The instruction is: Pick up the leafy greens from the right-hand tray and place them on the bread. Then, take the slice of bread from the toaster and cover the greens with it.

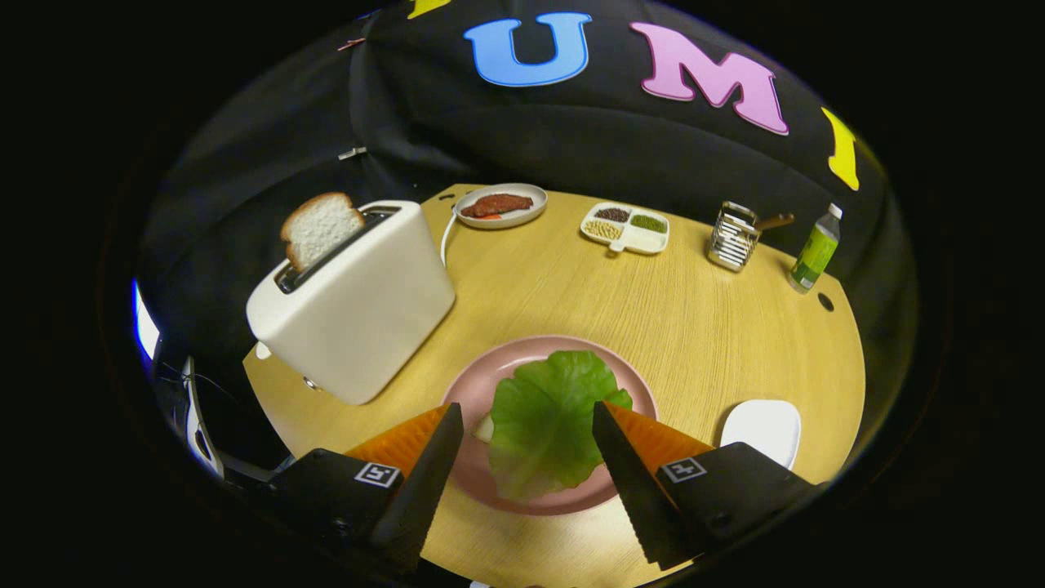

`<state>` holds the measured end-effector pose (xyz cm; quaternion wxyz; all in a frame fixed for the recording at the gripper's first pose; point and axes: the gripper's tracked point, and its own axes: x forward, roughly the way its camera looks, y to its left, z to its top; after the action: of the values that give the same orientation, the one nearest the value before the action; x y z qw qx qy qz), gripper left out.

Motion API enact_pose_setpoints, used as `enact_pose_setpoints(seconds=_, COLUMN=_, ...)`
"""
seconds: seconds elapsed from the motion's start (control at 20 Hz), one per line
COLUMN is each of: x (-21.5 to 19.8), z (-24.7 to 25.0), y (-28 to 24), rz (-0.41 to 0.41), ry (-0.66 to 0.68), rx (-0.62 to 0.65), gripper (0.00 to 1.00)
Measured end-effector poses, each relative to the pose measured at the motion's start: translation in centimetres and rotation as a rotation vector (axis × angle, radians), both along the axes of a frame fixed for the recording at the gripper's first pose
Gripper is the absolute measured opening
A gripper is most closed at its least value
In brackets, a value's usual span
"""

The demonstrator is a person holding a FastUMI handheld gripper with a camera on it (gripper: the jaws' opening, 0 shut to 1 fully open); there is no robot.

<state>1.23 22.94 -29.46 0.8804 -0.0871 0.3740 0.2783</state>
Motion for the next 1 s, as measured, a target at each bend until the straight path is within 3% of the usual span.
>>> enact_pose_setpoints(seconds=0.5, x=-0.6, z=11.6, y=11.7, rz=0.143, ry=-0.135, rx=0.166, gripper=0.99)
enact_pose_setpoints(seconds=0.7, x=-0.8, z=12.9, y=16.0, rz=0.200, ry=-0.151, rx=0.179, gripper=0.99)
enact_pose_setpoints(seconds=1.0, x=-1.4, z=12.4, y=21.8, rz=0.223, ry=-0.140, rx=0.174, gripper=0.99)
